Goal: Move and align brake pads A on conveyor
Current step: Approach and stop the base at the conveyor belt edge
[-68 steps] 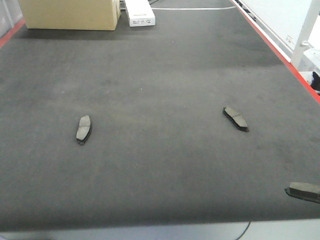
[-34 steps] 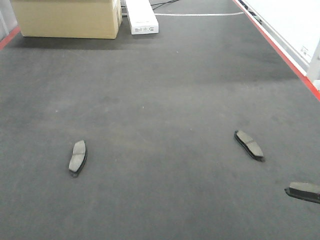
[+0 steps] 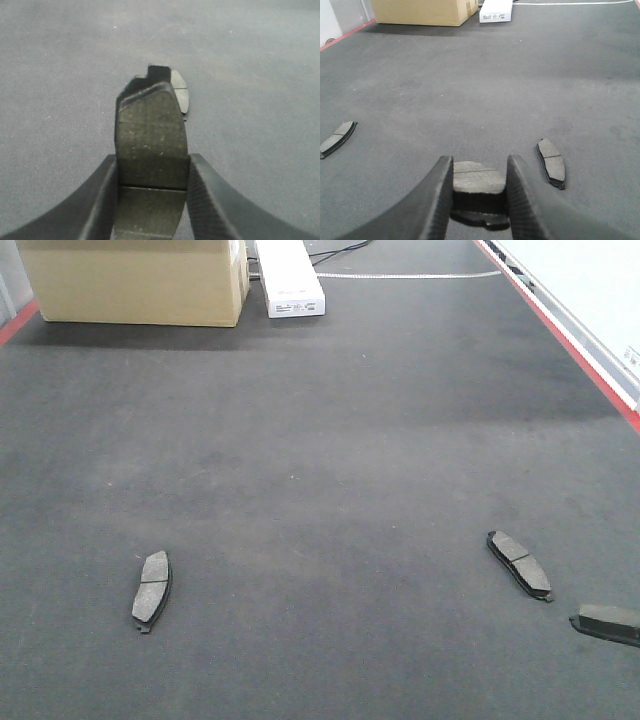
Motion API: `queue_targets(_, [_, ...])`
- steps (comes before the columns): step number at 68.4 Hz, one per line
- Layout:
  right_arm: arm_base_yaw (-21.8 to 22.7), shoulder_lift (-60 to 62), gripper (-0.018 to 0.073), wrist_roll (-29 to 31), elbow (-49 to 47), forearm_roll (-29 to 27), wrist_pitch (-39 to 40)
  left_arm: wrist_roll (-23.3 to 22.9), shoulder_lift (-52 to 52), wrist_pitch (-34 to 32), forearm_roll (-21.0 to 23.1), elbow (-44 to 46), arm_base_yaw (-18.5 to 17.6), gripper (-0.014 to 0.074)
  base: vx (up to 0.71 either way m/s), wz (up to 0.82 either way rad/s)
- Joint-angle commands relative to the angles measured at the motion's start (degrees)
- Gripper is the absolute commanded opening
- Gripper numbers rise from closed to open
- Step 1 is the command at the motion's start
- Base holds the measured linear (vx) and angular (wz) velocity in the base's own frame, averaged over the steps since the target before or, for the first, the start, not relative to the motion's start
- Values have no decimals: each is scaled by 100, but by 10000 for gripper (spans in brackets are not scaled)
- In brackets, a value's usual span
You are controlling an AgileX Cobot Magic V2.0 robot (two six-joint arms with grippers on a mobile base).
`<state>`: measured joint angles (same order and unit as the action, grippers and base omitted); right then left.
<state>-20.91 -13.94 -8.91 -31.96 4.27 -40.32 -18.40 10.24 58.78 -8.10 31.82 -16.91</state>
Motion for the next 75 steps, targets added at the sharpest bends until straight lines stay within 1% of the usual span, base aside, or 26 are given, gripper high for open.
queue_targets(1, [30, -68, -4, 26, -148, 48, 584, -12, 77, -505, -36, 156, -24, -6, 5, 2])
queue_targets(28, [30, -68, -4, 26, -148, 48, 584, -12, 77, -505, -36, 156, -24, -6, 1, 0])
queue_targets(35, [30, -68, -4, 26, -148, 48, 584, 45, 77, -461, -147, 156, -24, -6, 0, 0])
queue_targets(75, [30, -68, -4, 26, -148, 48, 584, 45, 77, -461, -122, 156, -24, -6, 0, 0])
